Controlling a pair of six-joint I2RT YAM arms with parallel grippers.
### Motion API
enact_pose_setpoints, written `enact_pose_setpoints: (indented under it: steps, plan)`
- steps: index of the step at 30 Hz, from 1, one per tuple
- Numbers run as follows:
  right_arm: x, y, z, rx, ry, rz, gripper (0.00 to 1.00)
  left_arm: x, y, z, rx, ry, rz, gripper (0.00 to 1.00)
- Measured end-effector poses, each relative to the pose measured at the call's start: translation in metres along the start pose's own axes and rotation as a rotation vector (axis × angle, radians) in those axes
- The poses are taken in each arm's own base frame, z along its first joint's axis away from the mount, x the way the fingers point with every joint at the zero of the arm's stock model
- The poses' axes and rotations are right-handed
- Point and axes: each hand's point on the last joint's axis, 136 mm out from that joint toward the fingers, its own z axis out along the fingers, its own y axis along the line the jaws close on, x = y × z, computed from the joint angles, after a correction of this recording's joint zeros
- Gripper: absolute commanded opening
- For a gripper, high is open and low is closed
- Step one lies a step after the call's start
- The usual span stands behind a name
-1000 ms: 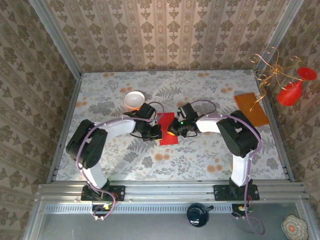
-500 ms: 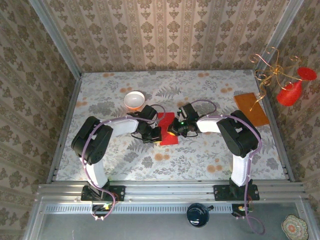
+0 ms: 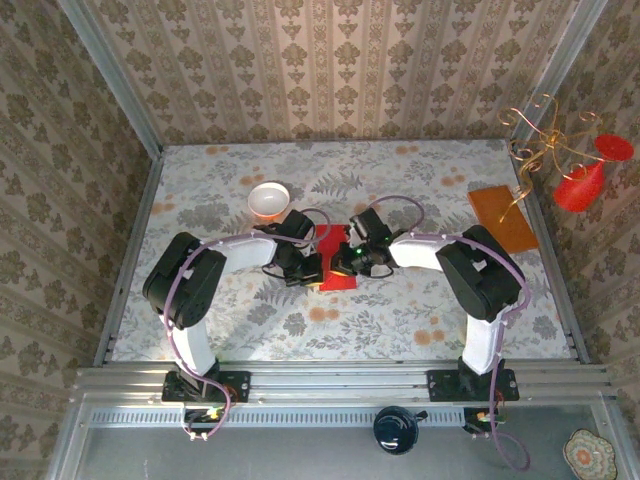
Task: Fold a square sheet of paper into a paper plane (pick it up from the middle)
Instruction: Fold the triangle a second time at the center of the table.
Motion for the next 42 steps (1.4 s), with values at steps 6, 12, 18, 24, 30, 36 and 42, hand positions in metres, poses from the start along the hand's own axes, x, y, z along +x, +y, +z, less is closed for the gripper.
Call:
enact_pose_setpoints:
  steps: [6,12,18,24,30,36,42]
  plan:
    - [0.004,0.002,0.001,-0.009,0.015,-0.004,0.01,0.0,0.0,0.0,0.001,0.0,0.001,0.0]
    - [0.009,-0.011,0.008,0.031,0.037,0.019,0.0,0.0,-0.002,-0.001,0.01,0.001,0.002,0.0]
    - [0.007,-0.012,0.008,0.037,0.031,0.02,0.0,-0.002,-0.007,-0.001,0.037,-0.007,0.003,0.0]
    - [0.007,-0.012,0.007,0.037,0.031,0.021,0.0,-0.002,-0.014,-0.004,0.078,-0.02,-0.004,0.0]
    - [0.007,-0.012,0.007,0.036,0.03,0.024,0.0,-0.003,-0.016,-0.003,0.094,-0.023,-0.001,0.0]
    - [0.006,-0.012,0.007,0.036,0.029,0.026,0.0,0.003,-0.008,0.004,0.076,0.0,-0.015,0.0]
    - [0.003,-0.014,0.006,0.036,0.024,0.027,0.0,0.003,-0.006,0.004,0.067,0.0,-0.019,0.0]
